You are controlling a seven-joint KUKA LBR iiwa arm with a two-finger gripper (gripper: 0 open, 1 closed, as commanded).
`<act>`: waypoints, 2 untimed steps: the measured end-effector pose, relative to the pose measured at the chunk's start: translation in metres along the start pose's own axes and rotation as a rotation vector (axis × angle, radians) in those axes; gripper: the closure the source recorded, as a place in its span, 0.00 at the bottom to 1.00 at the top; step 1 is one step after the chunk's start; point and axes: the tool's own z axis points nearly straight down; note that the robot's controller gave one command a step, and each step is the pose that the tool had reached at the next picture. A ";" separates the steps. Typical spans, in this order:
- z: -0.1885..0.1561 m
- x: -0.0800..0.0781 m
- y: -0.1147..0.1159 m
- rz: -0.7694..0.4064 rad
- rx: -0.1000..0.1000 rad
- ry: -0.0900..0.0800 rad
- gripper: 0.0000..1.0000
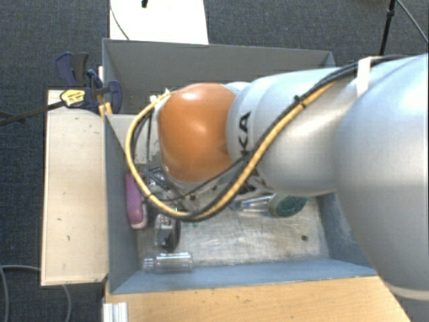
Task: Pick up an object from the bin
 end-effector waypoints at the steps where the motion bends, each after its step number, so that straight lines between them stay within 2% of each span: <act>1: 0.104 -0.026 -0.039 -0.185 -0.007 -0.010 0.00; 2: 0.078 0.013 -0.087 -0.504 0.001 -0.012 0.00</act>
Offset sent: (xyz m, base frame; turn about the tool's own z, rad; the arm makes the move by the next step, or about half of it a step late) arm 0.0240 -0.0419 -0.1061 -0.1872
